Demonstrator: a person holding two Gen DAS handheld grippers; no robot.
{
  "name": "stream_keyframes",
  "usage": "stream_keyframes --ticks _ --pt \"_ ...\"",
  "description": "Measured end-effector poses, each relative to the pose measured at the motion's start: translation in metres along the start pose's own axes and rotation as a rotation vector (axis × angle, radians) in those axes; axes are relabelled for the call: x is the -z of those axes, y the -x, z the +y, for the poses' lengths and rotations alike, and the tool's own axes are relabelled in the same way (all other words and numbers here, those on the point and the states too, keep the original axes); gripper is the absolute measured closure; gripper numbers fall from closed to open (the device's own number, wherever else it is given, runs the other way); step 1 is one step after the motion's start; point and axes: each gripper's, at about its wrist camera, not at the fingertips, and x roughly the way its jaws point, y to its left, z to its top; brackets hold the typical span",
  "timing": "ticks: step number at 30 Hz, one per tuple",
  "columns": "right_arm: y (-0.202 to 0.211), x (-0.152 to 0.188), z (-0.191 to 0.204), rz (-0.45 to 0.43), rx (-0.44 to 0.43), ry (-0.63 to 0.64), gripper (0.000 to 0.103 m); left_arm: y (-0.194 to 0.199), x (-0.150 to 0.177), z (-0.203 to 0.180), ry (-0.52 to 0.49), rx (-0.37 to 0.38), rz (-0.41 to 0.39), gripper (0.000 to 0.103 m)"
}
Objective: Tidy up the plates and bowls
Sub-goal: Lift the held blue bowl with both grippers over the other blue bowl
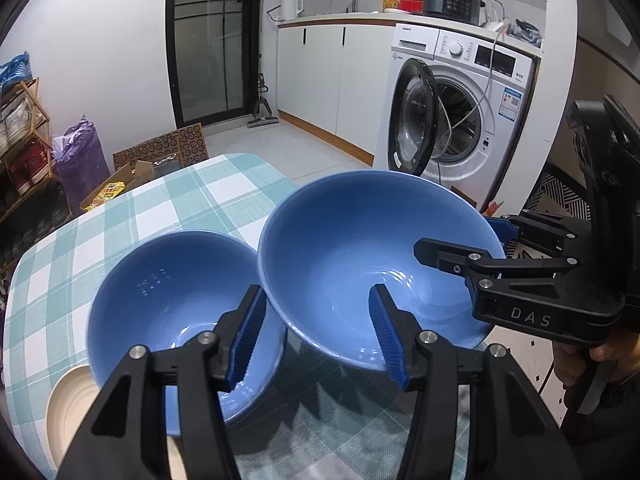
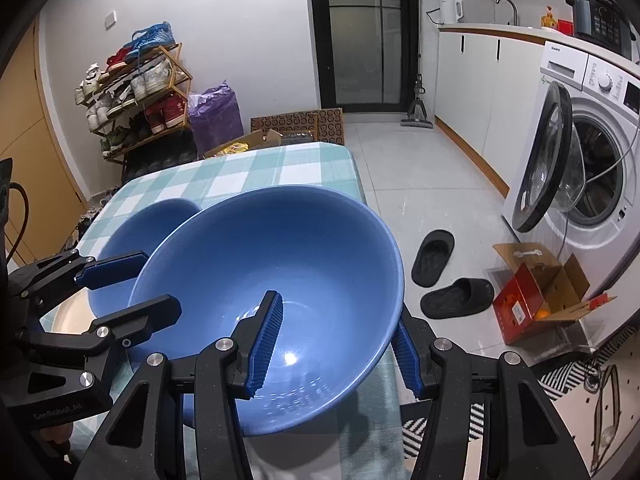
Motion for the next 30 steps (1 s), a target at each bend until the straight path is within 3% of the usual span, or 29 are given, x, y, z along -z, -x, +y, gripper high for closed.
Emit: stream_keyframes --ticks 30 --pt "0.029 -0.012 0.026 -0.112 -0.012 0.008 0.049 0.025 -0.007 0.018 0.044 -0.017 -0.071 0.05"
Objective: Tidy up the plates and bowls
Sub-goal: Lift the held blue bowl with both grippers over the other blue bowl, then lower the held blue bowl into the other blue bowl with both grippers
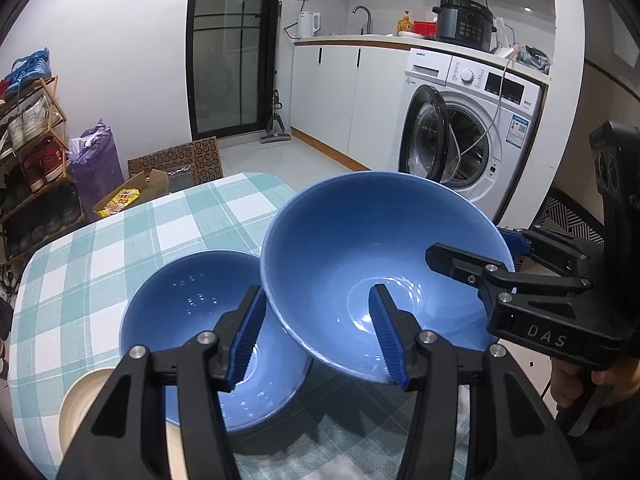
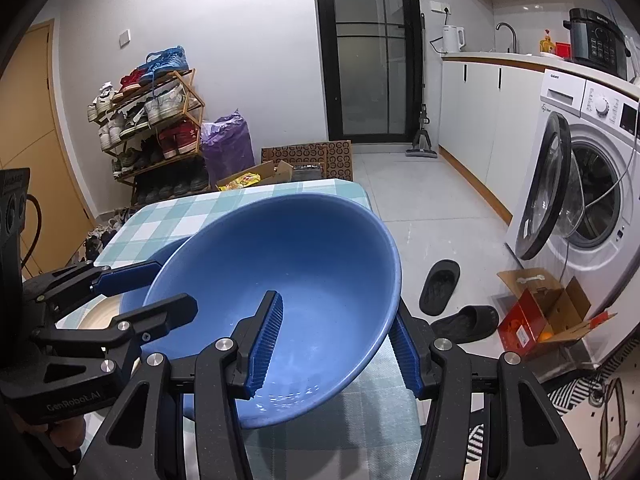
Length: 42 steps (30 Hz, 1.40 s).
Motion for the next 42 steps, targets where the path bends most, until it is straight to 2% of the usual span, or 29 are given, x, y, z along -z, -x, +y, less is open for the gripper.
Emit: stream_keyframes --ticks 10,20,28,42 --pt "0.002 -0.003 0.013 -0.027 0.013 -0.032 0.049 0.009 0.001 0.013 0.015 0.008 -0.029 0.05" --pt "0.007 -0.012 0.033 -0.058 0.031 -0.002 0.049 0.016 0.002 0.027 0.049 0.018 -0.042 0.05" --pt "0.011 -0.018 0.049 -0.058 0.029 0.034 0.049 0.027 -0.001 0.036 0.065 -0.007 -0.077 0.05" --pt "-0.003 -0.028 0.091 -0.047 -0.023 0.082 0.049 0.04 0.007 0.072 0.117 -0.073 -0.084 0.05"
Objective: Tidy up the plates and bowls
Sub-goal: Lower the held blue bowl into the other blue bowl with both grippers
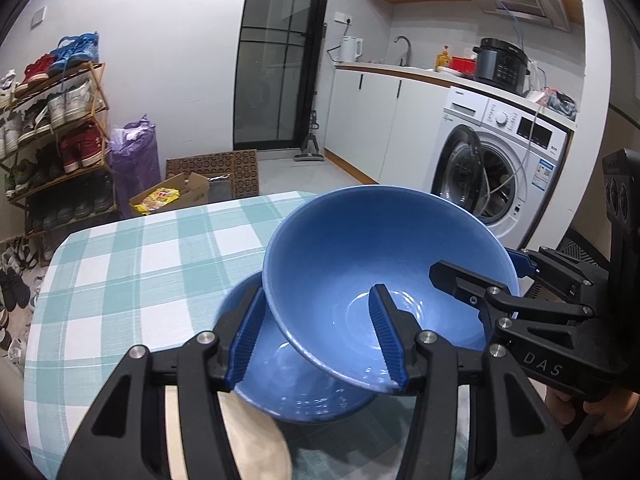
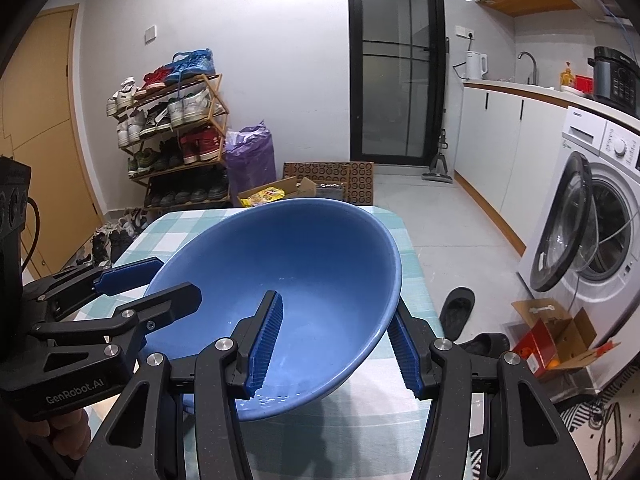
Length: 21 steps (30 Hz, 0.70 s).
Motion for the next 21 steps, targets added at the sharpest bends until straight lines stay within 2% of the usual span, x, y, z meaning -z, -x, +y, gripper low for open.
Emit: stream_keyframes --ticks 21 --pt "-0.057 0.002 0.049 0.087 -0.031 0.041 0.049 -0.009 0.016 0.041 0.071 -0.034 0.028 0.05"
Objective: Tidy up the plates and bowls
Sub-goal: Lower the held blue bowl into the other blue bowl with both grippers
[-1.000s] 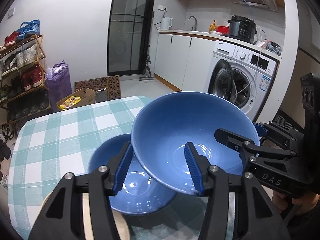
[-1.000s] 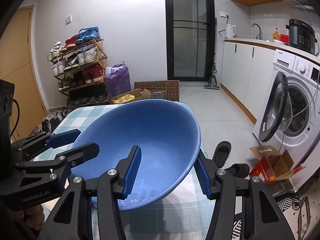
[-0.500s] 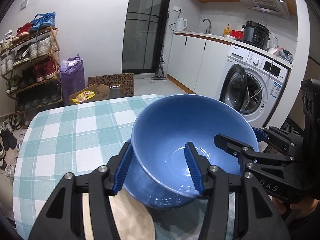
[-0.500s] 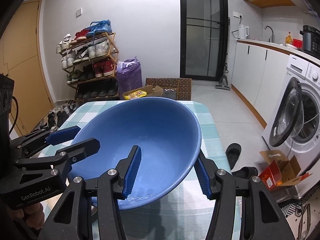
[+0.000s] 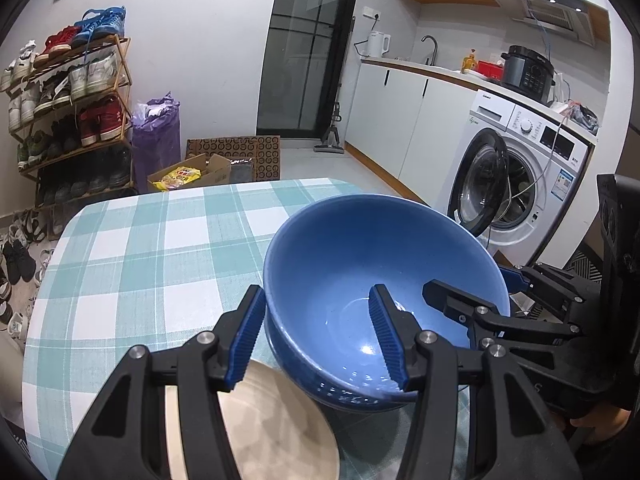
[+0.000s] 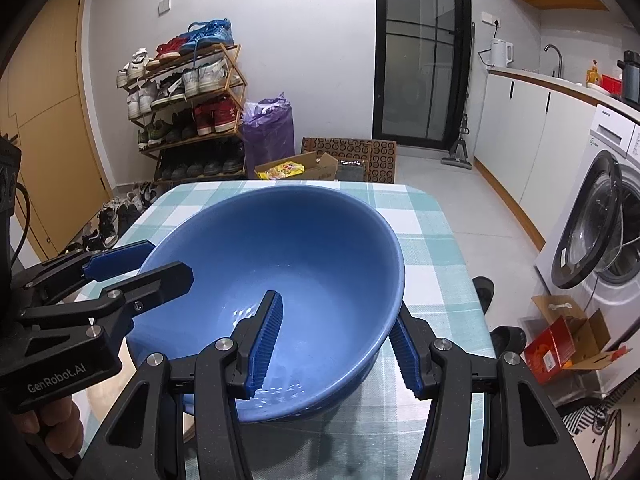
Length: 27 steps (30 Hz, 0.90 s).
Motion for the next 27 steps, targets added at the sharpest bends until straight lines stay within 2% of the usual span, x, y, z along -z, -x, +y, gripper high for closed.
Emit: stream_keyframes --ticks 14,27 --pt "-0.027 0.011 0.012 0.047 0.021 0.025 0.049 -0.017 0.01 0.006 0.01 -0.029 0.041 0.05" --pt "-0.042 0.024 0.011 0.065 0.05 0.051 0.049 -0.025 0.015 0.008 0.018 -0.006 0.074 0.05"
